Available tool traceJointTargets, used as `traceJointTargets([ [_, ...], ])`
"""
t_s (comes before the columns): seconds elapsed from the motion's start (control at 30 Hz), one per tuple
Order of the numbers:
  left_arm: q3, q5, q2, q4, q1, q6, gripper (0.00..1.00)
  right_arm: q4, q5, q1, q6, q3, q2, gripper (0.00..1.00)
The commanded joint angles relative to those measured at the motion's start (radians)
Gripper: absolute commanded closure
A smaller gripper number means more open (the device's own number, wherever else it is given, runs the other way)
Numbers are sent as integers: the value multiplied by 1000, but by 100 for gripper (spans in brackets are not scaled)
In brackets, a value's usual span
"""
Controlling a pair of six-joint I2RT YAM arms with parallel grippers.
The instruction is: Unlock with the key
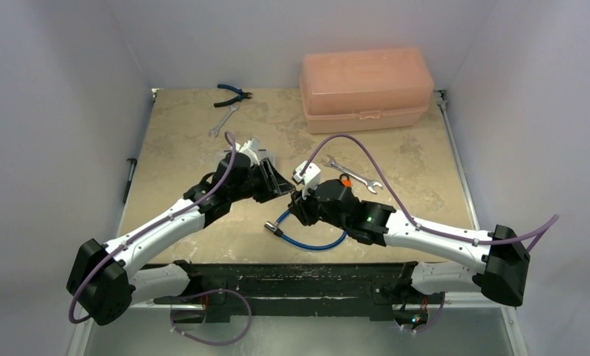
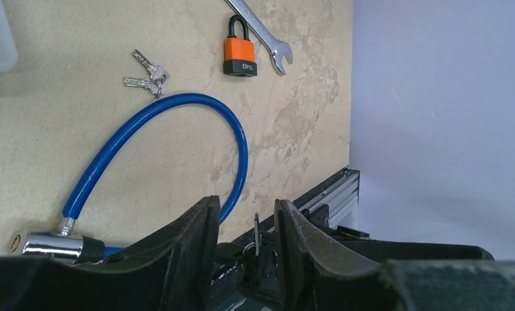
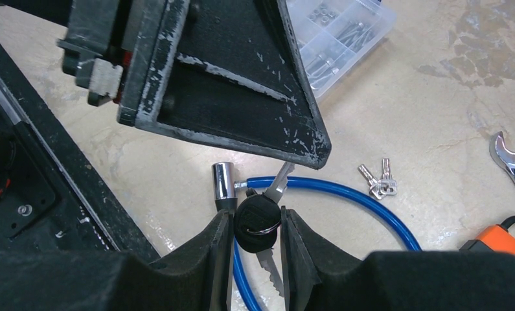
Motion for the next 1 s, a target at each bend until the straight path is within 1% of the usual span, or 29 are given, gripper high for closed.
traceJointTargets([
  [0.0,-7,33,20,96,5,-28,62,44,19,6,-12,31,2,100],
  [0.2,-20,53,36,129,-4,-47,70,43,29,6,-15,29,6,100],
  [0.27,-20,51,38,129,-12,-49,79,43,34,6,-16,29,8,100],
  [0.33,-19,47,43,156,-21,-52,96,43,35,6,-17,29,7,100],
  [0.37,-18,47,45,166,-25,-55,100,43,34,6,-15,28,5,100],
  [0.43,-19,42,48,176,-31,-59,100,41,31,6,-7,29,0,100],
  [0.47,-20,38,45,183,-35,-61,100,40,16,6,2,29,-4,97],
  [0.5,-22,31,41,188,-38,-61,100,40,2,6,10,30,-7,79],
  [0.57,-21,17,28,189,-39,-59,100,38,13,6,32,26,-22,36],
  [0.63,-15,0,14,180,-39,-45,100,35,21,4,55,20,-40,5],
  [0.67,-12,-6,7,174,-38,-39,100,34,14,1,65,19,-51,2],
  [0.7,-7,-8,1,171,-38,-33,100,36,5,-4,74,17,-63,1],
  [0.97,18,-32,-45,165,-38,33,100,87,-14,-56,131,-14,-190,1],
])
